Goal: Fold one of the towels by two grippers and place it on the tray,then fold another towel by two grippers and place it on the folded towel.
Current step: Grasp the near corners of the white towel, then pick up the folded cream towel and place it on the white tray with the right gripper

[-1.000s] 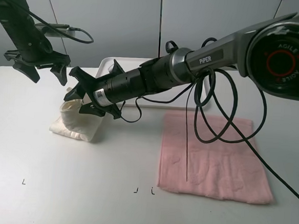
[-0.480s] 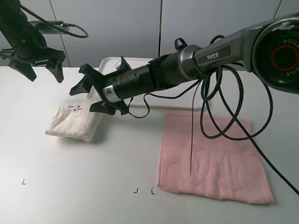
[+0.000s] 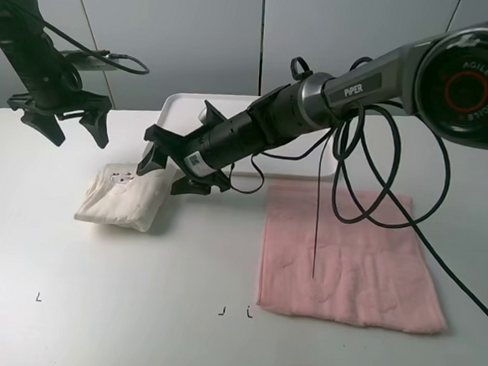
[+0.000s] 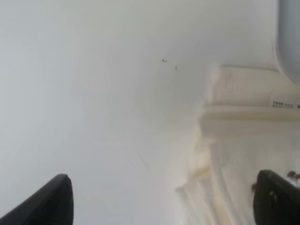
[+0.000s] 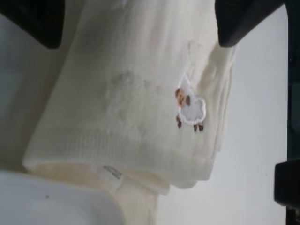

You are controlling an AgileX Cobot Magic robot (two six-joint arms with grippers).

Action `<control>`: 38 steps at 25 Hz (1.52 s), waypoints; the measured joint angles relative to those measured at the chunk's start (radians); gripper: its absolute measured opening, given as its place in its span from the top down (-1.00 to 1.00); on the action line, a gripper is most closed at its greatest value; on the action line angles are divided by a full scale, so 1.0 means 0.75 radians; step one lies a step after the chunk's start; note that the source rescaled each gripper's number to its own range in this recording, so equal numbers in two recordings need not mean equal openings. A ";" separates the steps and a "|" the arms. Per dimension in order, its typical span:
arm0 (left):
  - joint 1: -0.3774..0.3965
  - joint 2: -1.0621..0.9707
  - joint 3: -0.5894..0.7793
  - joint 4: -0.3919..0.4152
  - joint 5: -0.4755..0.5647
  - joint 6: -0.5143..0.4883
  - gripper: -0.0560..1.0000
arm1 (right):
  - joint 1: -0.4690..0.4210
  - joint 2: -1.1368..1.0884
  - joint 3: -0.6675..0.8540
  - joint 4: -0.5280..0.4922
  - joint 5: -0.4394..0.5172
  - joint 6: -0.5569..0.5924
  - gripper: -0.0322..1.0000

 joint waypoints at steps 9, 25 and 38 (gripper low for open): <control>0.000 0.002 0.000 0.000 0.000 0.005 -0.97 | 0.007 0.031 0.000 -0.017 -0.054 0.041 -0.45; 0.000 0.002 0.000 -0.005 0.001 0.005 -0.97 | 0.063 0.067 0.000 0.090 -0.125 -0.077 0.82; 0.000 0.002 0.000 -0.046 0.017 0.022 -0.97 | 0.036 -0.063 0.000 0.151 -0.093 -0.221 0.82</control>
